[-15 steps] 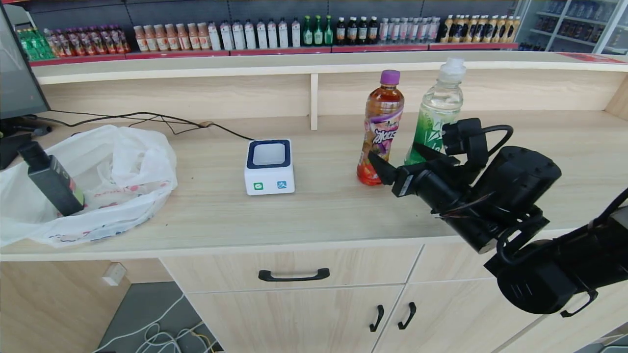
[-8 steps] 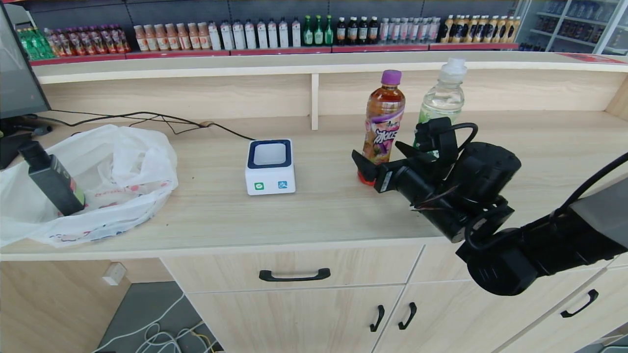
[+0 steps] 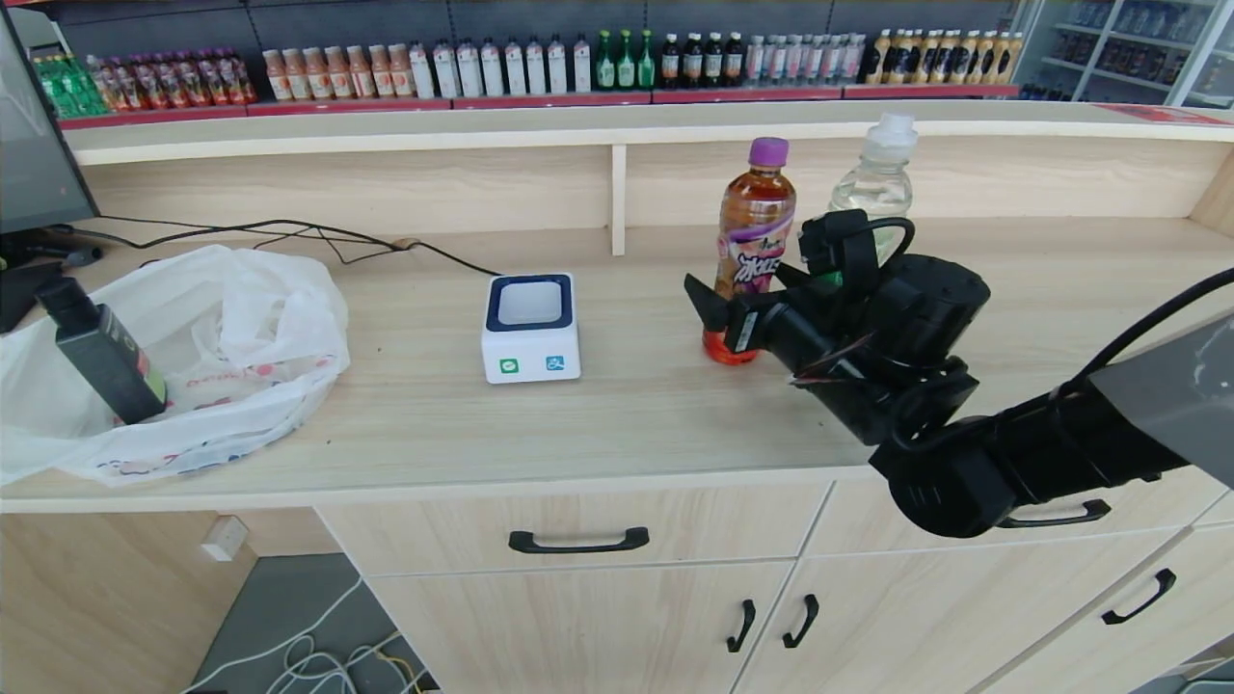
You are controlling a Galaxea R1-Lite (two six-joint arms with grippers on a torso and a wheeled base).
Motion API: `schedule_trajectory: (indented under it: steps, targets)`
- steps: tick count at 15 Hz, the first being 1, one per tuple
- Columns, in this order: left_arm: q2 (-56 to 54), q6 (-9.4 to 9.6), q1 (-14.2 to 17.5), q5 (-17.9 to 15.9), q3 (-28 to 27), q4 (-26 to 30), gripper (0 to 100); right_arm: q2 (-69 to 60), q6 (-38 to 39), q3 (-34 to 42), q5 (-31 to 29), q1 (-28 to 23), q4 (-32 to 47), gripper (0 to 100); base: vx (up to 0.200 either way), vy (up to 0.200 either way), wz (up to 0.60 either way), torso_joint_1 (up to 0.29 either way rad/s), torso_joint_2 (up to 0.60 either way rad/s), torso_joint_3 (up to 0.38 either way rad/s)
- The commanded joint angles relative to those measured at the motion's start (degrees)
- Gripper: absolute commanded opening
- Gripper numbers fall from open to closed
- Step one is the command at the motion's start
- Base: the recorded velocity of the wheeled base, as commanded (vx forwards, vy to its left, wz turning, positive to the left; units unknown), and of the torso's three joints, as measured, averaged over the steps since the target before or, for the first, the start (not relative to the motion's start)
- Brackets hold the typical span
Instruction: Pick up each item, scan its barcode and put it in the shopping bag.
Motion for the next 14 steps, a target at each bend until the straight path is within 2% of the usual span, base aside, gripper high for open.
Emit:
schedule_trajectory:
  steps: [1,5,6,11,14]
  targets:
    - [0.01,-0.01,0.02,0.01,0.00,0.00,100,1.39,-0.10,-3.18,-1.31,0.03,1.04,100,0.000,0.000,0.00,0.000,0.00,0.000]
    - [0.01,-0.01,0.02,0.01,0.00,0.00,100,2.01,-0.10,-5.03,-4.56,0.82,2.01,100,0.000,0.000,0.00,0.000,0.00,0.000]
    - [0.01,-0.01,0.02,0.01,0.00,0.00,100,1.92,-0.19,-4.94,-7.37,1.26,2.18,100,0.000,0.000,0.00,0.000,0.00,0.000]
    - [0.01,0.08,0.02,0.01,0.00,0.00,100,2.62,-1.33,-5.56,-9.57,2.14,2.09,100,0.000,0.000,0.00,0.000,0.00,0.000]
    - [0.01,-0.01,0.02,0.01,0.00,0.00,100,3.68,-1.33,-8.37,-10.89,2.14,2.09,100,0.000,0.000,0.00,0.000,0.00,0.000]
